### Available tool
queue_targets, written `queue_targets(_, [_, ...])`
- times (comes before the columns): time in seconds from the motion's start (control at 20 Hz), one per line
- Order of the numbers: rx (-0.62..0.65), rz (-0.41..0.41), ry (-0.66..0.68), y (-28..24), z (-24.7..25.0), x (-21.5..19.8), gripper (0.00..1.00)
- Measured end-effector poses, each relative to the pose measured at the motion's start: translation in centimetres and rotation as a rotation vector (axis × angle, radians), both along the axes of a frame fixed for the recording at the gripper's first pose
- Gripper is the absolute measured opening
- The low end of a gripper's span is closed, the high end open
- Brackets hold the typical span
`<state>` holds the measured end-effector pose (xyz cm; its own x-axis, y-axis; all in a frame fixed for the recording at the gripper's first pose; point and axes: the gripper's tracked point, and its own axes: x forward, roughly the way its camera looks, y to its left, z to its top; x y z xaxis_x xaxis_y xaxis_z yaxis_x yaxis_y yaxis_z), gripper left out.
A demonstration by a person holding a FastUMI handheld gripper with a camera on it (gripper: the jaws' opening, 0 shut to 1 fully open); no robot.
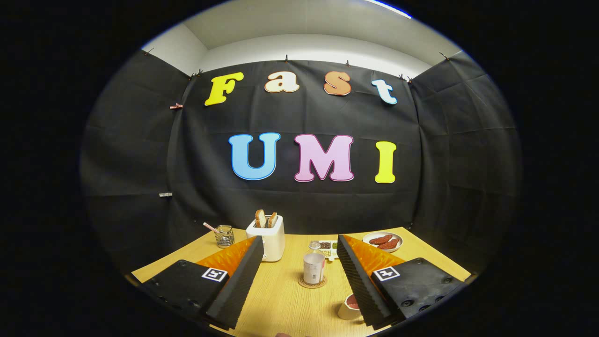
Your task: Take the bottle from table, then pour the juice into the cup, finally place the bottle on the coaster
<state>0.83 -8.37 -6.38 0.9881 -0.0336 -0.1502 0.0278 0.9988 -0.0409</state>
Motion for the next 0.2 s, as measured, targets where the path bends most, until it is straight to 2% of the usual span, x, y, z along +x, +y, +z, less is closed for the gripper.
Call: queue_targets(0.2, [0.01,-0.004,-0.006,-0.19,0.23,0.35,0.97])
